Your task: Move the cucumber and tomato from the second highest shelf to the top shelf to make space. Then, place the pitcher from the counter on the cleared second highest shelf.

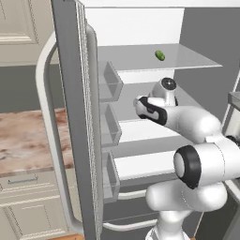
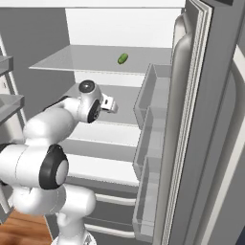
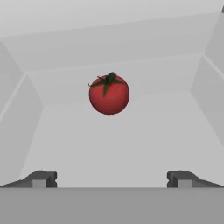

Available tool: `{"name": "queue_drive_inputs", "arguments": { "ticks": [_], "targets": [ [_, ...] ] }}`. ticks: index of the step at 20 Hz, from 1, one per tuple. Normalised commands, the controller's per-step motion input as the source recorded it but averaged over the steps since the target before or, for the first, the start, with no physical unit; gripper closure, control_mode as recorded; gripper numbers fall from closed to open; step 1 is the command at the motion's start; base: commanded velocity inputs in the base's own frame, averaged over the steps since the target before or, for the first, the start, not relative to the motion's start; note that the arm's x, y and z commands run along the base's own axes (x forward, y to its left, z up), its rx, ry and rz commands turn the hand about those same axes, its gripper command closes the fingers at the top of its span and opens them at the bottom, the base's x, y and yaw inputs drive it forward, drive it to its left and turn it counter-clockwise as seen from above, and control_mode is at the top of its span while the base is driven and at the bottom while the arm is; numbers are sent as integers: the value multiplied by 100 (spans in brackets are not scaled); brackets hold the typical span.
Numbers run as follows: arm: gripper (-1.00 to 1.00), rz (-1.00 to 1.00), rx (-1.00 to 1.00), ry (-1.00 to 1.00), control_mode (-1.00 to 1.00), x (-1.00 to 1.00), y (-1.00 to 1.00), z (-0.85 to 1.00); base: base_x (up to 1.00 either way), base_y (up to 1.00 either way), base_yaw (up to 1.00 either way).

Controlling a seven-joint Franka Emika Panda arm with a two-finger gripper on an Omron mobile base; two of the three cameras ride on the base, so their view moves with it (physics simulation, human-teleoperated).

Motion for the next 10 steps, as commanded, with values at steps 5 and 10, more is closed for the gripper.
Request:
{"name": "queue_drive_inputs", "arguments": {
  "ticks": [5,10],
  "targets": [
    [-100,0,1,0,-100,44,0,-18,0,0,0],
    [-100,0,0,0,-100,43,0,-19,0,0,0]
  ]
}}
